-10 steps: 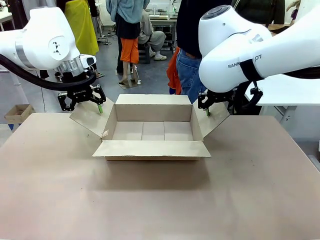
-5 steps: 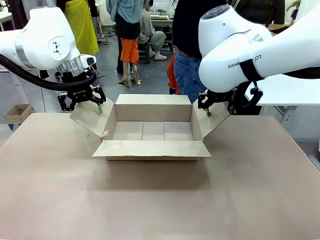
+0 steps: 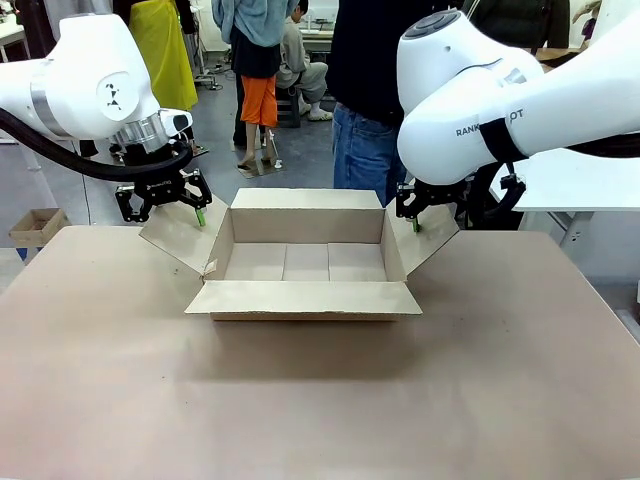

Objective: Pack the gift set into the box.
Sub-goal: Lift both hands away from the flaps of the Package Box.

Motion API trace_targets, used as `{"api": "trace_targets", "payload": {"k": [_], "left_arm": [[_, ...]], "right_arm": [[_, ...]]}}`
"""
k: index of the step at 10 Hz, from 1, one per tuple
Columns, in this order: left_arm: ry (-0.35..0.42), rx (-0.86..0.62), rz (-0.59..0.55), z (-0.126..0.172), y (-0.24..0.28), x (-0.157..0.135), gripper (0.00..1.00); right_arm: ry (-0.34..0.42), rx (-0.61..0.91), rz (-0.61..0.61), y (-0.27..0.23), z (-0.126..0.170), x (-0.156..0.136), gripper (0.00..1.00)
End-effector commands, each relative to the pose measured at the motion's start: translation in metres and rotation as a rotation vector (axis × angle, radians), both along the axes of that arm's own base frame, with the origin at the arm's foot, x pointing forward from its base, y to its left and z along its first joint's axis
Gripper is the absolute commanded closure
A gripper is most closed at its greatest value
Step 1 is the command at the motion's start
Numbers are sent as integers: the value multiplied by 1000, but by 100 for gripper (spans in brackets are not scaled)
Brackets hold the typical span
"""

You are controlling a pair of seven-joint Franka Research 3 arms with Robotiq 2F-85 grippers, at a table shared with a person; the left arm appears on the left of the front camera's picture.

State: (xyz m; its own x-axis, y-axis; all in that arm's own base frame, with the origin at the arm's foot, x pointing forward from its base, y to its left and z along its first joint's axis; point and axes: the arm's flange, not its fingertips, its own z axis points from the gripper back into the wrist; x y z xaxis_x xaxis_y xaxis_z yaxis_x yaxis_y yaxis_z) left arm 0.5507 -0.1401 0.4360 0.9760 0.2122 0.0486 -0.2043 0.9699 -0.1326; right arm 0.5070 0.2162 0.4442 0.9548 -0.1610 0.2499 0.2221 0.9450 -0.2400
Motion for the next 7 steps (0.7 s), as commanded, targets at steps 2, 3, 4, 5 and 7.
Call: {"api": "trace_targets", "payload": {"k": [2,3,4,5,7], "left_arm": [[1,14,13,1,0,0,0],[1,14,13,1,0,0,0],[1,14,13,1,0,0,0],[1,14,13,1,0,0,0],[1,14,13,1,0,0,0]], "right_arm": [[-18,-20,-25,2,2,4,0],[-18,-20,-25,2,2,4,0],[-18,-20,-25,2,2,4,0],[-18,-20,-25,2,2,4,0],[-18,-20,-25,2,2,4,0]]}}
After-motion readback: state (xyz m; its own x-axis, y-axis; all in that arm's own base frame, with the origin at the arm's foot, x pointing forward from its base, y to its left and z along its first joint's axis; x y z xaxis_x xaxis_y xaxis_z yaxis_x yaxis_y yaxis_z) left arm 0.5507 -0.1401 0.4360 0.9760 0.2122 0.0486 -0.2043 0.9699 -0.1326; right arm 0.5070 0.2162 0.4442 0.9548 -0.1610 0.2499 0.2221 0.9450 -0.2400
